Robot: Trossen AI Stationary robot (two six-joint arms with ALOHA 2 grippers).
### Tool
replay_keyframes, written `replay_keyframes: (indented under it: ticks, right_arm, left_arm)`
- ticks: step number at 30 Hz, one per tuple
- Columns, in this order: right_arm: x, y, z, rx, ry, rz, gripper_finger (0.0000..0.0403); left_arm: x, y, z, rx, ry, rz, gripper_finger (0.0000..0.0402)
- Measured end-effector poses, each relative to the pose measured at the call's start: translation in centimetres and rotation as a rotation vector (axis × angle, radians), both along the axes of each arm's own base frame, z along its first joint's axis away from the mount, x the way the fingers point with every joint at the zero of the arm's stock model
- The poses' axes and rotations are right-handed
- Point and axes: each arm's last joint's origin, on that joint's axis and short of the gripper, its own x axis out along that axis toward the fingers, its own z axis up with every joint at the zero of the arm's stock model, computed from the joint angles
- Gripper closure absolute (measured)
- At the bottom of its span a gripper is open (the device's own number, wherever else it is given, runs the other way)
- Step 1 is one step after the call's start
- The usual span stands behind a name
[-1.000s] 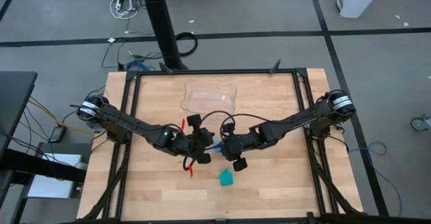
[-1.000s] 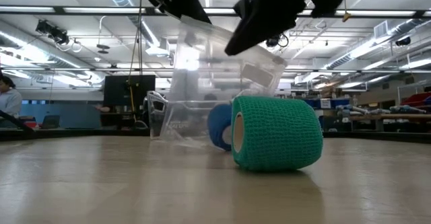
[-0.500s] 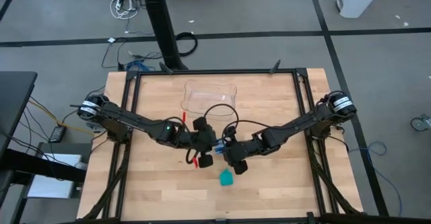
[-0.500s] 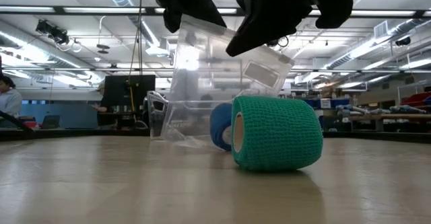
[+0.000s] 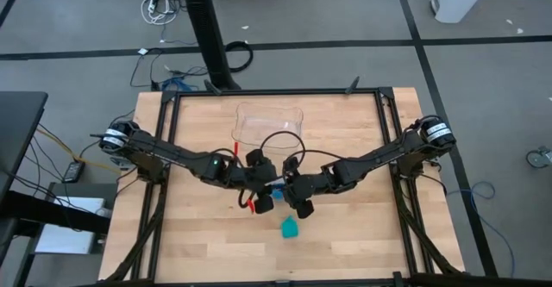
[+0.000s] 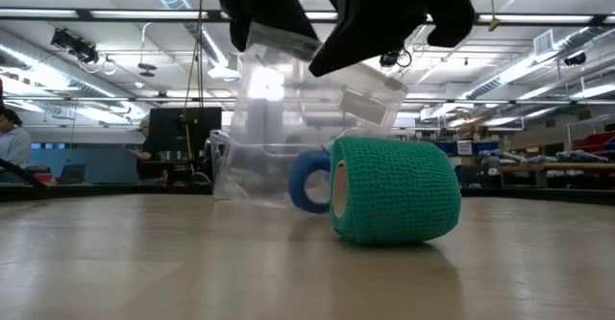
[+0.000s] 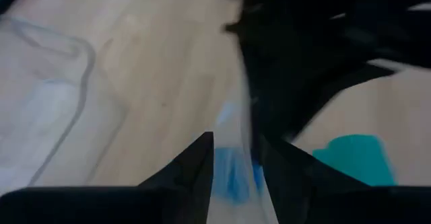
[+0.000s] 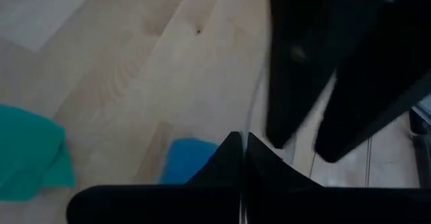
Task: Roll bandage
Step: Put the rolled green bandage into the transparent zip bag
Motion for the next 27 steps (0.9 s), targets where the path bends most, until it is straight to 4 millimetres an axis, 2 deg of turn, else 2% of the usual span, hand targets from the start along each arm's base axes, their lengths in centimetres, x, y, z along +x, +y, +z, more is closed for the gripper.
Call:
replay_keyframes:
  ticks: [7,12,15,18,27]
  right_arm:
    - [0.0,0.5,0.1,-0.040,-0.009,0.048,0.0402]
    - [0.0,0.4,0.1,-0.058,-0.011,0.065,0.0403]
    - [0.0,0.5,0.1,-0.063,-0.010,0.074,0.0403]
    - [0.0,0.5,0.2,-0.062,-0.014,0.073,0.0401]
    - [-0.3,0.9,0.0,-0.018,-0.001,0.015,0.0351]
  left_arm:
    - [-0.3,0.4,-0.9,0.017,0.085,0.028,0.0289]
    - [0.2,0.1,-1.5,-0.038,0.093,-0.025,0.0313]
    - [0.5,0.1,-1.8,-0.066,0.100,-0.053,0.0339]
    - [0.7,0.1,-2.0,-0.080,0.110,-0.092,0.0384]
    - [0.3,0.5,-2.3,0.033,0.148,-0.041,0.0397]
